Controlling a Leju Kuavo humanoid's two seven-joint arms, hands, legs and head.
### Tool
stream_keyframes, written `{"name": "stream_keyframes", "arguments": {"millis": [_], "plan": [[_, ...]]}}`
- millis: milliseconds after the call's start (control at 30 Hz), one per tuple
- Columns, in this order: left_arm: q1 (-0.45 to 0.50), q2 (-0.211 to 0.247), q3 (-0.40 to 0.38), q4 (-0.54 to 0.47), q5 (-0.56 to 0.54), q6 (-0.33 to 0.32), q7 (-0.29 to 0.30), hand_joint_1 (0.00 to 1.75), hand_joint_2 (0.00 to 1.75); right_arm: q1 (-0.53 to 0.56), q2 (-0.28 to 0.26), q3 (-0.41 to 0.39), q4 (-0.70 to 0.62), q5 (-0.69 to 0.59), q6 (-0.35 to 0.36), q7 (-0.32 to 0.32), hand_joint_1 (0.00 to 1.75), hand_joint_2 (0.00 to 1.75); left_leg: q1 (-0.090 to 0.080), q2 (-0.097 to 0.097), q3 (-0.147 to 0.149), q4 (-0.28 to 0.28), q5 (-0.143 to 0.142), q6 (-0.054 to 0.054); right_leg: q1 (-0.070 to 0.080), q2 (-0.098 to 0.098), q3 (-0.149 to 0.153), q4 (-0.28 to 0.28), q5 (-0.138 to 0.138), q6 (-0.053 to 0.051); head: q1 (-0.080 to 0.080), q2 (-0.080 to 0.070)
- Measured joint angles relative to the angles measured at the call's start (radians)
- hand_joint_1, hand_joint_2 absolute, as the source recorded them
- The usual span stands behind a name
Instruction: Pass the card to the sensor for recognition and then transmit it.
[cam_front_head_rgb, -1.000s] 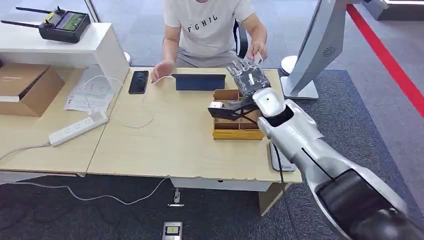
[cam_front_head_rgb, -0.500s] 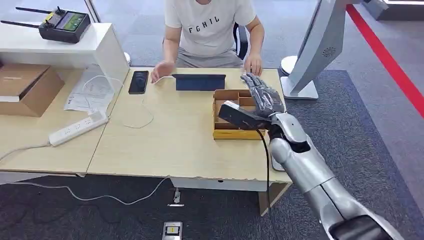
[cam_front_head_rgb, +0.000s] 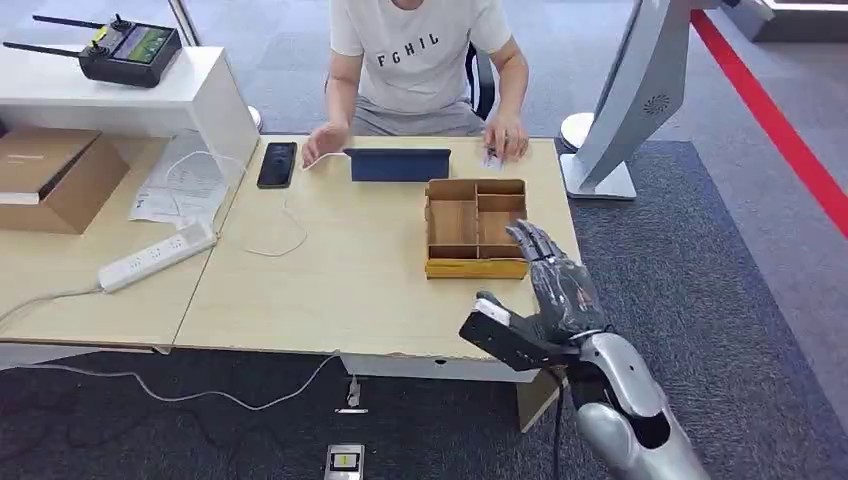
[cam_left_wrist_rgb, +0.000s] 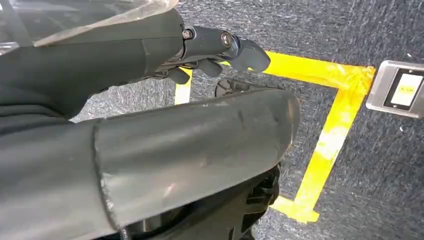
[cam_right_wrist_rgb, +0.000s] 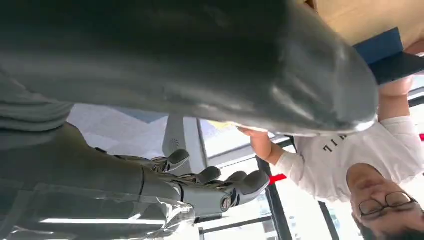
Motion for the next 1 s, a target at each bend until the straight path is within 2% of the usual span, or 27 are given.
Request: {"name": "stream_keyframes", "arguments": {"millis": [267,567,833,867,1000], "plan": [[-0.003,0.002,0.000,0.000,0.000,-0.007,-0.013,0.00,0.00,0.013,0.008,0.063,-0.034,0.052,0.001,0.021,0.00,0.00,0.000,0.000,0.000,0.000,0.000,0.000,0.000,0.000,0.000,0.000,0.000,0.000,0.000,0.000],[-0.005,0.002,0.000,0.000,0.002,0.001,-0.005,0.00,0.00,-0.056,0.057,0.100,0.091,0.102,-0.001,0.064,0.00,0.00,0.000,0.000,0.000,0.000,0.000,0.000,0.000,0.000,0.000,0.000,0.000,0.000,0.000,0.000],[-0.005,0.002,0.000,0.000,0.012,0.006,0.002,0.00,0.00,-0.105,0.088,0.111,0.208,0.105,-0.015,0.068,0.00,0.00,0.000,0.000,0.000,0.000,0.000,0.000,0.000,0.000,0.000,0.000,0.000,0.000,0.000,0.000],[-0.005,0.002,0.000,0.000,0.013,0.006,0.003,0.00,0.00,-0.109,0.090,0.113,0.218,0.113,-0.015,0.074,0.00,1.75,0.000,0.000,0.000,0.000,0.000,0.000,0.000,0.000,0.000,0.000,0.000,0.000,0.000,0.000],[-0.005,0.003,0.000,0.000,0.014,0.006,0.005,0.00,0.00,-0.139,0.094,0.113,0.260,0.141,-0.014,0.091,0.00,1.75,0.000,0.000,0.000,0.000,0.000,0.000,0.000,0.000,0.000,0.000,0.000,0.000,0.000,0.000]]}}
